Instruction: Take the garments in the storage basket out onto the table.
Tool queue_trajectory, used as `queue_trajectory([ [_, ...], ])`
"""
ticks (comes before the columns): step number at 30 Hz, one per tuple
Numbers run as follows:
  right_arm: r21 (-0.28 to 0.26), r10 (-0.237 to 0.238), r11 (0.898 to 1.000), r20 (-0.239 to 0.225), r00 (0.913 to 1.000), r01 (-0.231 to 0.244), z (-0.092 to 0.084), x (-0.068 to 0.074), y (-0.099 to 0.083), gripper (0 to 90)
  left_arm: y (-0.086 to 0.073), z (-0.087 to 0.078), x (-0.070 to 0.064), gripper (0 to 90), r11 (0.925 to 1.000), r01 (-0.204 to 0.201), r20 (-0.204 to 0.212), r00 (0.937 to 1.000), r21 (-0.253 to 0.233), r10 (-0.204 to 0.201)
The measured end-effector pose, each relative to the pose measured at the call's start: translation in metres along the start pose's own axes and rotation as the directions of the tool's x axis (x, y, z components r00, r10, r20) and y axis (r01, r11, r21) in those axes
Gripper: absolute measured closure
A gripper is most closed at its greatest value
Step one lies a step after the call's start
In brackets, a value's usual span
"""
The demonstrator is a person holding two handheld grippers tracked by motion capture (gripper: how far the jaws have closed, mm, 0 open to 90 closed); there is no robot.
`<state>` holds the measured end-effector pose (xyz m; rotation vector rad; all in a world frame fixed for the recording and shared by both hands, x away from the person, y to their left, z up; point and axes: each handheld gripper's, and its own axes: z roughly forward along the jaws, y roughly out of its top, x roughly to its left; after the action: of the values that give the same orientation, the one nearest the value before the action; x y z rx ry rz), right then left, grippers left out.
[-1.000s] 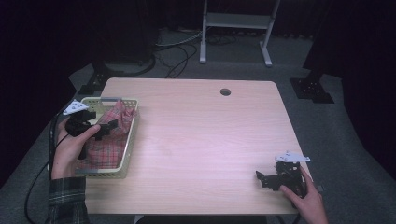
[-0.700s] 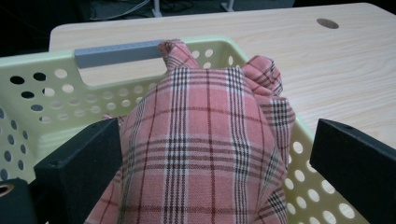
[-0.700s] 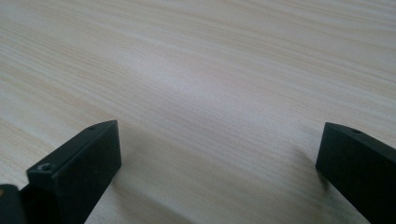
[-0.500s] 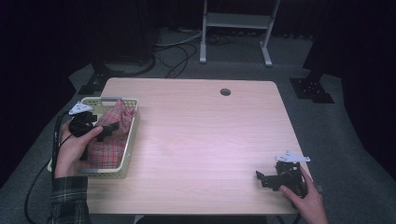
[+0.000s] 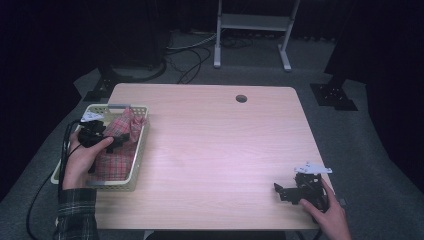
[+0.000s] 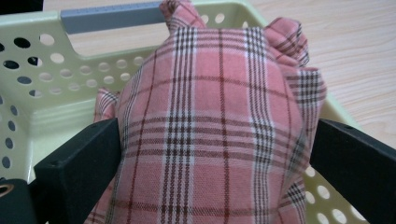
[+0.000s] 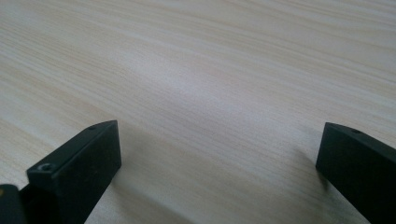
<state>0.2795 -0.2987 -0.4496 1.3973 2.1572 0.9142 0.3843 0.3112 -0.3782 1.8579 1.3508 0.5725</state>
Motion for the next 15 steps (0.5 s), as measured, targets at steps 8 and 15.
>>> queue_trajectory([
  [8, 0.000, 0.001, 1.000, 0.000, 1.0000, -0.001, 0.0000, 0.0000, 0.0000, 0.0, -0.0019, 0.0067, 0.0024, 1.8, 0.9988, 0.014, -0.006, 0.9999, 0.046, -0.014],
  [15, 0.000, 0.001, 1.000, 0.000, 1.0000, -0.001, 0.0000, 0.0001, 0.0000, 0.0, -0.0027, 0.0098, 0.0030, 1.8, 0.9973, 0.015, -0.006, 0.9999, 0.072, -0.015],
])
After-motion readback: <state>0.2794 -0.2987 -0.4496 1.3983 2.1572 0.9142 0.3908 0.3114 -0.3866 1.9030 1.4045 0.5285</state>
